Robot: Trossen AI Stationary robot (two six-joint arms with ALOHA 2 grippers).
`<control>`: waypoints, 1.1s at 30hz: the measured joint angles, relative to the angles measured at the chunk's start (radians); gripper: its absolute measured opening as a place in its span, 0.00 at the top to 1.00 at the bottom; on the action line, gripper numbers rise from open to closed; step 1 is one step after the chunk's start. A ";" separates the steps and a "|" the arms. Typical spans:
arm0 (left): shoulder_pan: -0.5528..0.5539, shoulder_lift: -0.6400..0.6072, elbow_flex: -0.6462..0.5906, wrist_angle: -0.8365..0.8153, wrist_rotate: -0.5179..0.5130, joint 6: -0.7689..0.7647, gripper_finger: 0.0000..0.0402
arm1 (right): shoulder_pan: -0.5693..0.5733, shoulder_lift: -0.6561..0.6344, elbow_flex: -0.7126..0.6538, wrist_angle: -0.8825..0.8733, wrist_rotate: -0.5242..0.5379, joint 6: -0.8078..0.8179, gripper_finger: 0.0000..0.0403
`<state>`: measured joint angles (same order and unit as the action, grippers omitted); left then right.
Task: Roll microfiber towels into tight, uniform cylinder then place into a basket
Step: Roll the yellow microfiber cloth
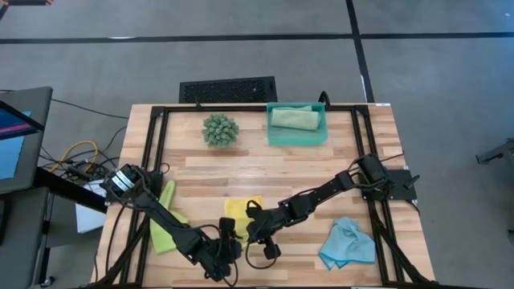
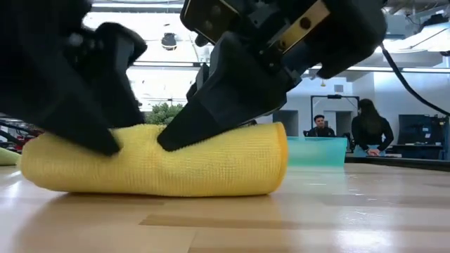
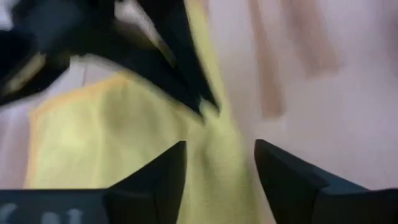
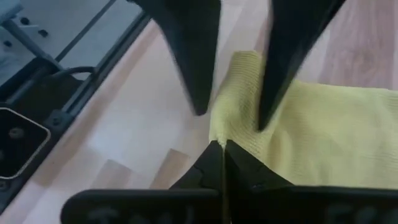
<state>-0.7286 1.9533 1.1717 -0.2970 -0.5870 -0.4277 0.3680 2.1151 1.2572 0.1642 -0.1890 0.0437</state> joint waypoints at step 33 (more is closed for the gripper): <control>0.012 0.037 0.007 0.016 0.138 -0.055 0.98 | 0.007 -0.210 -0.065 -0.195 0.279 0.036 0.71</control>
<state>-0.7166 1.9901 1.1786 -0.2807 -0.4487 -0.4823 0.3747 1.9048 1.1919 -0.0306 0.0902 0.0792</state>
